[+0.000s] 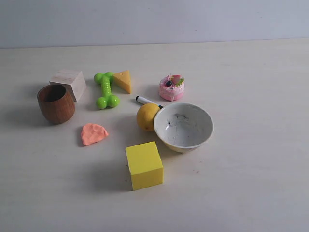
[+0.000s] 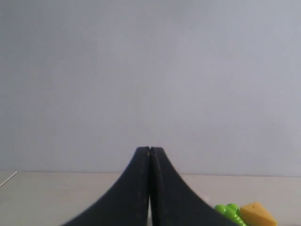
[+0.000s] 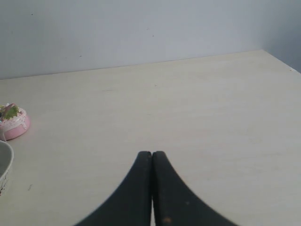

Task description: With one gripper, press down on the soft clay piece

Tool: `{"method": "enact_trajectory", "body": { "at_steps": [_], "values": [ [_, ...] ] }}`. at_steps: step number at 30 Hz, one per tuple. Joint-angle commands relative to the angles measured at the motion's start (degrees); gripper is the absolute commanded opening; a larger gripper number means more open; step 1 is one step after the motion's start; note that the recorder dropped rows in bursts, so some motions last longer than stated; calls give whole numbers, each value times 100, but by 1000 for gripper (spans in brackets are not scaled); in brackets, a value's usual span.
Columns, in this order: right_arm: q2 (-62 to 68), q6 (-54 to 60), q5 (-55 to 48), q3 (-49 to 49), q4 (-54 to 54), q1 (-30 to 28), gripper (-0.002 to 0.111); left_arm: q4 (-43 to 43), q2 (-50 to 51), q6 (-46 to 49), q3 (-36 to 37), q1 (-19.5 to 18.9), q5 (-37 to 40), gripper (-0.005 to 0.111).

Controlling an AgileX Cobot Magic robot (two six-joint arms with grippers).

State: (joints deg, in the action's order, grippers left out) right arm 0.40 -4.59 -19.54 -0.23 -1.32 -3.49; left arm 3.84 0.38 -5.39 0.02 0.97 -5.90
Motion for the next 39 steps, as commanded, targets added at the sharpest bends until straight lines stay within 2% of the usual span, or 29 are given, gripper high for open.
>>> {"method": "enact_trajectory", "body": {
  "at_steps": [1, 7, 10, 18, 24, 29, 34, 39],
  "values": [
    [-40, 5, 23, 23, -12, -30, 0, 0, -38, -238, -69, 30, 384, 0],
    [-40, 5, 23, 23, -12, -30, 0, 0, 393, -267, -618, 41, 495, 0],
    [-40, 5, 23, 23, -12, -30, 0, 0, 821, -320, -1116, 214, 856, 0],
    [-40, 5, 23, 23, -12, -30, 0, 0, 2172, 539, -2982, 1275, 2298, 0],
    [-40, 5, 23, 23, -12, -30, 0, -20, 3207, 823, -4067, 1844, 3653, 0],
    [-40, 5, 23, 23, -12, -30, 0, -910, 4123, 804, -4786, 1898, 4703, 0],
    [-40, 5, 23, 23, -12, -30, 0, -1767, 5010, 804, -5453, 1898, 6280, 0],
    [-40, 5, 23, 23, -12, -30, 0, -2701, 5359, 895, -5652, 1898, 6052, 0]
  ]
}}
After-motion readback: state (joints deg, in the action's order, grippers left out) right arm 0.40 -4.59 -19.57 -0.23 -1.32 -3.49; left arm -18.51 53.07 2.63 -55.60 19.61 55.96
